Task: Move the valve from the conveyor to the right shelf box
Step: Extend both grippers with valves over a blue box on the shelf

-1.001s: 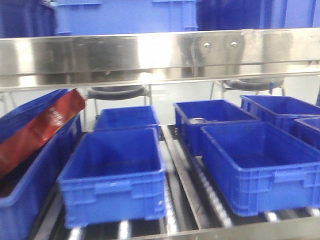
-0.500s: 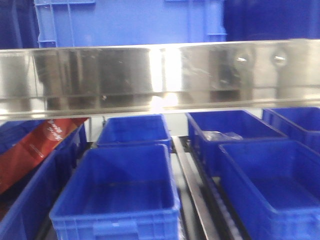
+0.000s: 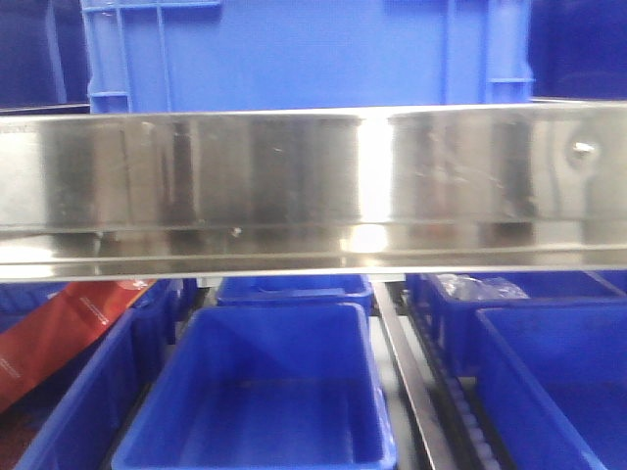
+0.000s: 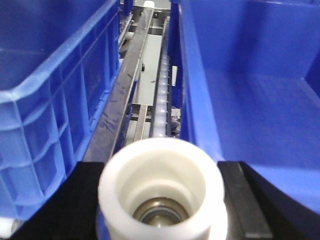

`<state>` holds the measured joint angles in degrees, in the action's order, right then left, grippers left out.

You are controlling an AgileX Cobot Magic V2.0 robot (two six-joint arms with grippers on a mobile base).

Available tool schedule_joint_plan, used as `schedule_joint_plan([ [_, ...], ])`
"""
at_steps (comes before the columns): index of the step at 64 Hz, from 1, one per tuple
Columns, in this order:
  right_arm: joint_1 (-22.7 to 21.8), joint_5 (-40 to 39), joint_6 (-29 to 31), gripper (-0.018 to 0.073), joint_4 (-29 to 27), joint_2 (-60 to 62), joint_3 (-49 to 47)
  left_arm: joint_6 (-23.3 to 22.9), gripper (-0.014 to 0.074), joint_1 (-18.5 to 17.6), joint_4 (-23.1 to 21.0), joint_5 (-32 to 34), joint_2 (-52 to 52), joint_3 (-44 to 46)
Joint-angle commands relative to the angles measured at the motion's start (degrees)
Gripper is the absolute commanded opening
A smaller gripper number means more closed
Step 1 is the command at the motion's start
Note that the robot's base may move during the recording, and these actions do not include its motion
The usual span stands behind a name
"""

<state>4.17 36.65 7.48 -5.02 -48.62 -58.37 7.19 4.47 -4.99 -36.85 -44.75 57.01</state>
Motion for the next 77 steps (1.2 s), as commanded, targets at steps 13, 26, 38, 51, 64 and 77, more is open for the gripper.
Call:
schedule_joint_plan([
  [13,-0.03,-4.19,0.49,-0.0154,0.21,0.63,-1.08,-0.35,-0.0111,-0.34,-0.36,3.32,0.48,0.42],
  [26,-0.03,-4.19,0.49,-0.0154,0.21,0.63,-1.08,-0.35,-0.0111,-0.34,-0.36,3.32,0.48,0.42],
  [38,-0.03,-4.19,0.49,-0.0154,0.21,0.63,-1.08,-0.35,-0.0111,-0.34,-0.36,3.32,0.48,0.42],
  [51,-0.03,-4.19,0.49,-0.0154,0.21,0.63,-1.08,-0.35,-0.0111,-0.34,-0.36,3.32,0.48,0.42],
  [64,-0.03,-4.19,0.49,-0.0154,0.21,0.63,-1.08,-0.35,-0.0111,-0.34,-0.36,3.32,0.48,0.42],
  [77,-0.03,-4.19,0.49,-0.0154,0.21,0.63,-1.08,-0.35,-0.0111,-0.34,-0.36,3.32,0.36,0.42],
])
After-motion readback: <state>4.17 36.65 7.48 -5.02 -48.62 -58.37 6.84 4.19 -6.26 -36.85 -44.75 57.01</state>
